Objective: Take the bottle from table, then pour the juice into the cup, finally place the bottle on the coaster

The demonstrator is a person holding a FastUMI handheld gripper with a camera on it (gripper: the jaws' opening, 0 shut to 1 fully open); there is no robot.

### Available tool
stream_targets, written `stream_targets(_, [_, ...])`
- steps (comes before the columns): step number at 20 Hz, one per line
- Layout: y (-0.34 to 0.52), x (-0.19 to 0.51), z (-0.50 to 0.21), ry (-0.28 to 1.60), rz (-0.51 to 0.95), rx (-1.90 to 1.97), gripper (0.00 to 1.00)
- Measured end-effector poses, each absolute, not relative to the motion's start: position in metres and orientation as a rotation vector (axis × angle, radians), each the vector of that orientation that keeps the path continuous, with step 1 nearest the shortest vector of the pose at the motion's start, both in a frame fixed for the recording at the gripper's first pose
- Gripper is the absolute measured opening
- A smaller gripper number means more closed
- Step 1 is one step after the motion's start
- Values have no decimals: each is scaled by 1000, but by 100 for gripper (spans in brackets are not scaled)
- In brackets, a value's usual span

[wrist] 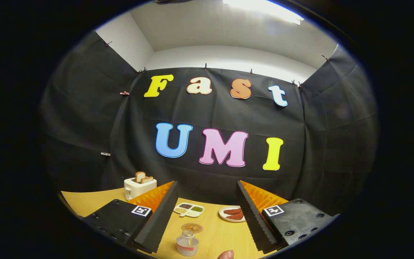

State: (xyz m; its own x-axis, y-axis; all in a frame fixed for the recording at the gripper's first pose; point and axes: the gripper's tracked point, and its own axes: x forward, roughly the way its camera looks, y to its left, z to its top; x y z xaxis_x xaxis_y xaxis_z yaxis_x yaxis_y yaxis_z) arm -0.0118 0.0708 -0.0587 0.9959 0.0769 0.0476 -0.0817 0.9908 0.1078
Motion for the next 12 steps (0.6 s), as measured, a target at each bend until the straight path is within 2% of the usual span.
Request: stream_targets(12, [117, -23, -234, 122, 73, 146, 97])
